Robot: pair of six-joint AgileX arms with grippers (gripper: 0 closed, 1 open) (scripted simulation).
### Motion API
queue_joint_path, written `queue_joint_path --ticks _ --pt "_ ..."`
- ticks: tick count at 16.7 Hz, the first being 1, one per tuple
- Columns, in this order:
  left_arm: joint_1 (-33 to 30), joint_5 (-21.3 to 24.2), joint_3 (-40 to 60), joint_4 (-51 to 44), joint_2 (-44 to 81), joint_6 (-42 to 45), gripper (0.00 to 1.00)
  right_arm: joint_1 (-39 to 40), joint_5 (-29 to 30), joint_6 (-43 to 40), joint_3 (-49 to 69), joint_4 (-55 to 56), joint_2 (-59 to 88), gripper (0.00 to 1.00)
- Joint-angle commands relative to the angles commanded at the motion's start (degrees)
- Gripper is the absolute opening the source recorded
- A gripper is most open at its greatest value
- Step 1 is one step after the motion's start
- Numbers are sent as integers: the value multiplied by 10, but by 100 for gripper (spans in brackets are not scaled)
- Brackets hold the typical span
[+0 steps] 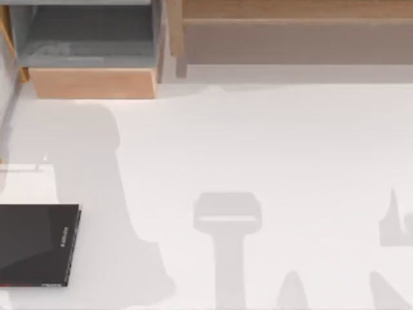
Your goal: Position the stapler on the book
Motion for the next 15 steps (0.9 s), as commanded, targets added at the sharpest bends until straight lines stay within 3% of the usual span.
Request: queue_joint_path --ticks 8,15 --pt "1 0 -6 4 -2 0 100 0 0 0 0 0 0 100" --pt "6 0 -132 73 -56 8 100 0 0 0 0 0 0 100"
